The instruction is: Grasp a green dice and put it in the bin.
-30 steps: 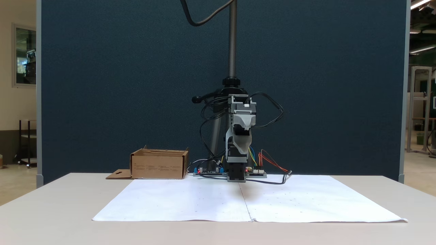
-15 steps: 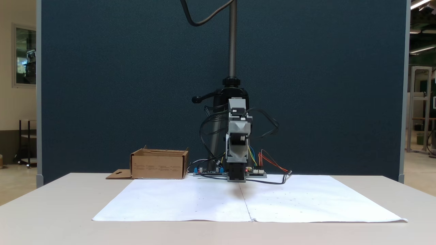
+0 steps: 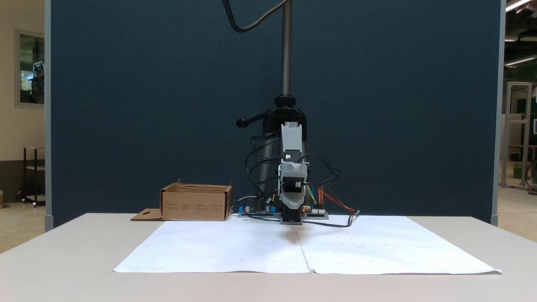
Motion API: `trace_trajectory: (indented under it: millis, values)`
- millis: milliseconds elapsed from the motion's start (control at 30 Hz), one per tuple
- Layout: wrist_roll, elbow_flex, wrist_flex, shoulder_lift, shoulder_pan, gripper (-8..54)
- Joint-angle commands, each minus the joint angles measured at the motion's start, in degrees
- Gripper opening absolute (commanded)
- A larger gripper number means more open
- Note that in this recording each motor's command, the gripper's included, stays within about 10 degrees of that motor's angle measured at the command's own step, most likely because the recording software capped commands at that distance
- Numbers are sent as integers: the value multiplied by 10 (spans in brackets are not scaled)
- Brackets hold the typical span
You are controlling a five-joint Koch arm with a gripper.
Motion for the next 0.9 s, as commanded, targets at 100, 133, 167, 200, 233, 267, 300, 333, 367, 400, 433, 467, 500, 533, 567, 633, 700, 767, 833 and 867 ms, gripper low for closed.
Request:
trace_trajectory:
  millis: [100, 133, 167, 200, 233, 267, 300, 333, 367, 400, 433, 467, 500, 533, 567, 633, 700, 767, 833, 867]
  values:
    - [14, 68, -150, 50, 6, 439]
    - [13, 87, -167, 57, 6, 439]
    - [12, 103, -183, 68, 4, 439]
    - [12, 124, -203, 80, 1, 439]
    - [12, 144, -224, 95, -4, 440]
    - [12, 165, -241, 109, -9, 440]
    - [12, 188, -271, 114, -12, 445]
    - [12, 188, -285, 116, -12, 445]
    - [12, 188, -304, 120, -12, 444]
    - [11, 187, -321, 120, -12, 443]
    - [11, 188, -338, 120, -12, 444]
    - [12, 188, -353, 120, -12, 446]
    - [12, 188, -371, 122, -12, 446]
    - [12, 188, -387, 123, -12, 446]
    - [11, 188, -402, 123, -12, 446]
    - [9, 188, -435, 123, -12, 446]
    - [3, 188, -469, 123, -11, 449]
    - [-5, 188, -501, 122, -11, 451]
    - [-9, 188, -532, 123, -11, 453]
    - [-11, 188, -546, 123, -11, 454]
